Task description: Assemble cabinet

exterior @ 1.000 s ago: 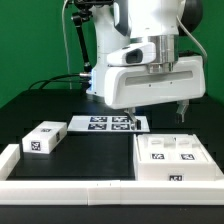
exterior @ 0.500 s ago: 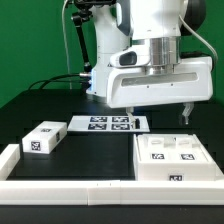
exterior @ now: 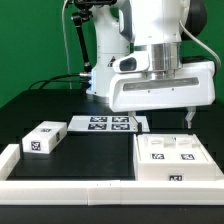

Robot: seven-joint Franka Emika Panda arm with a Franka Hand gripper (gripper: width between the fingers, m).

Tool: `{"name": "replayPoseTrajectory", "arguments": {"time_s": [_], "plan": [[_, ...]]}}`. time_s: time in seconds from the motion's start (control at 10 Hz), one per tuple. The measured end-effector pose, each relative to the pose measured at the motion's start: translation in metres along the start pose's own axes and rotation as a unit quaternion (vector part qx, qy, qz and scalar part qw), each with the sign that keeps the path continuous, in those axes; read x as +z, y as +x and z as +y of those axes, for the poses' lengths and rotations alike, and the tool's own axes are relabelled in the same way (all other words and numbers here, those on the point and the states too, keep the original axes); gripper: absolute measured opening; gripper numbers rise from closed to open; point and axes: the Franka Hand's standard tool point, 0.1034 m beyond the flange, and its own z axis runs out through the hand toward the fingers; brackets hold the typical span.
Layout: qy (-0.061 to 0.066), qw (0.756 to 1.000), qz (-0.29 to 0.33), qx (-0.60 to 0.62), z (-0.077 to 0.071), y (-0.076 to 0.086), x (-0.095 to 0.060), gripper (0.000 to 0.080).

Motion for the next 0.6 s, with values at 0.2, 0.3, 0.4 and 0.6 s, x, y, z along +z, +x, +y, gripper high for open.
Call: {"name": "replayPoseTrajectory", "arguments": {"time_s": [0.2,0.3,0.4,0.6], "plan": [[0.002,1.000,0.001,-0.007,0.000,-0.004,0.011,0.0797],[0.003,1.000,0.000,-0.008,0.001,-0.005,0.018,0.0797],[0.005,1.000,0.002,-0.012,0.003,-0.005,0.027,0.0797],[0.007,1.000,0.002,-0.015,0.003,-0.002,0.038,0.0797]]}}
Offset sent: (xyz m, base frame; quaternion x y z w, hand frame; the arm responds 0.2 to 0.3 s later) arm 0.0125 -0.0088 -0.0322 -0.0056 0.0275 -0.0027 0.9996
